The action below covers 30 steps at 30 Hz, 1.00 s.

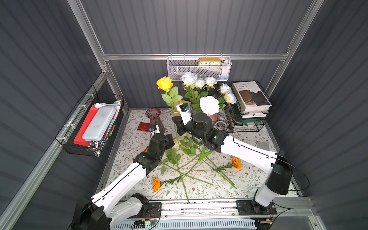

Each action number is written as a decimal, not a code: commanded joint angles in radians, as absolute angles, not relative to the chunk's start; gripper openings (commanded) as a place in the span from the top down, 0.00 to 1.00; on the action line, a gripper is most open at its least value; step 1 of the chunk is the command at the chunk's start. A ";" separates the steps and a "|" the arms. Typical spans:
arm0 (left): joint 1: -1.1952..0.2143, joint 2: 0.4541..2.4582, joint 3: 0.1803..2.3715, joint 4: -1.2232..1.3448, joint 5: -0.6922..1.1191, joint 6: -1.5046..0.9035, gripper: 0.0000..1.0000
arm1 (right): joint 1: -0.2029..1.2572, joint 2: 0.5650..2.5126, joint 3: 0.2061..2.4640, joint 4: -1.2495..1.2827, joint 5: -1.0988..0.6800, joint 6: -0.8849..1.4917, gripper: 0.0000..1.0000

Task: Arrange the flowers in different vases according to their colors
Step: Pick up the flower at the center of the board, then insert the flower into the vase.

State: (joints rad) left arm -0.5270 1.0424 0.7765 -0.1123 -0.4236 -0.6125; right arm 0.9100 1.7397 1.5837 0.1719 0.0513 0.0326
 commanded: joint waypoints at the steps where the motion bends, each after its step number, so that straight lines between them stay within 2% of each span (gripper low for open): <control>1: -0.498 1.015 0.808 -0.177 -0.417 -0.557 0.25 | 0.914 1.796 1.693 0.230 0.078 -0.063 1.00; 9: -0.479 0.966 0.810 -0.194 -0.412 -0.553 0.25 | 0.900 2.006 2.056 0.198 0.241 -0.312 1.00; 17: -0.476 0.942 0.804 -0.197 -0.398 -0.551 0.25 | 0.846 2.135 2.275 0.130 0.292 -0.359 1.00; 30: -0.475 0.942 0.772 -0.171 -0.375 -0.552 0.23 | 0.788 2.227 2.186 0.280 0.284 -0.411 1.00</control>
